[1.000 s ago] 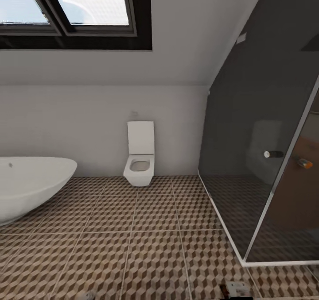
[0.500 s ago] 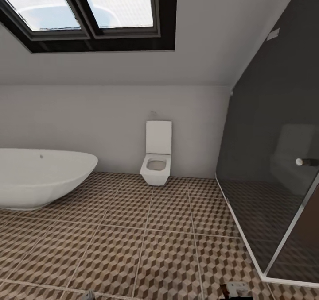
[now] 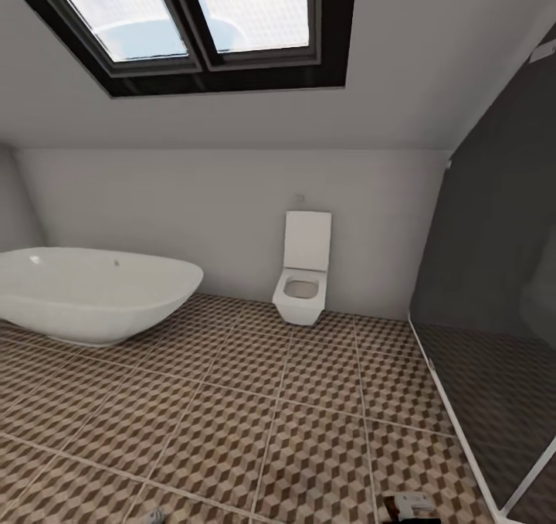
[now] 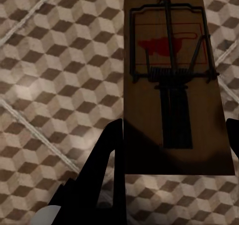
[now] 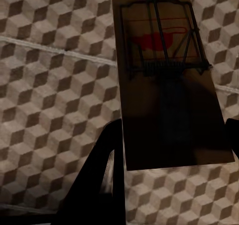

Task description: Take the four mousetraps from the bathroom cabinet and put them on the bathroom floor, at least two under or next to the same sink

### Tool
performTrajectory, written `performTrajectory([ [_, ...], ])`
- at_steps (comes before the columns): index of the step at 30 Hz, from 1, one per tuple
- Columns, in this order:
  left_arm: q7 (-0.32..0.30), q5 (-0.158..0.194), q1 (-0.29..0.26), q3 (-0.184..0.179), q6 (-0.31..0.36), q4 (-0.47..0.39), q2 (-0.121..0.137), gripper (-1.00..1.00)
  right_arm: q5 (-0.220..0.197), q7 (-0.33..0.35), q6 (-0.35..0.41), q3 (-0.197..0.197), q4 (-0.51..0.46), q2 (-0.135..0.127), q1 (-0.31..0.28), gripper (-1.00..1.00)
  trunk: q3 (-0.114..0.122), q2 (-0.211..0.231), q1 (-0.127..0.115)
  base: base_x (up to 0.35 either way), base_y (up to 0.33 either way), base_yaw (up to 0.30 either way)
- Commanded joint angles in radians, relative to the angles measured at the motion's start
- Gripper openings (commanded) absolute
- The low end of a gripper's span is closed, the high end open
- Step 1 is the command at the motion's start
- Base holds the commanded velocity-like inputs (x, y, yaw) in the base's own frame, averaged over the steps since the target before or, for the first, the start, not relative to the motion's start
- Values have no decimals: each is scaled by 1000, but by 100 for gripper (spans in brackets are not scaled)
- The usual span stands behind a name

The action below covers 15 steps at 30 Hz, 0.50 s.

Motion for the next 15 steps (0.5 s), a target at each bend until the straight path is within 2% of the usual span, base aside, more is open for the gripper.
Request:
performTrajectory([
  [1, 3, 9, -1, -2, -2, 1, 0, -100, 9, 1, 1, -8, 1, 0, -1, -100, -1, -1, 0, 0, 0, 268],
  [3, 3, 9, -1, -2, -2, 1, 0, -100, 9, 1, 2, -8, 1, -1, -1, -100, -1, -1, 0, 0, 0, 176],
  [9, 3, 9, -1, -2, -2, 1, 0, -100, 9, 2, 3, -8, 1, 0, -1, -100, -1, -1, 0, 0, 0, 47],
  [15, 3, 9, -1, -2, -2, 1, 0, -100, 9, 1, 2, -8, 1, 0, -1, -100, -1, -1, 0, 0, 0, 211],
])
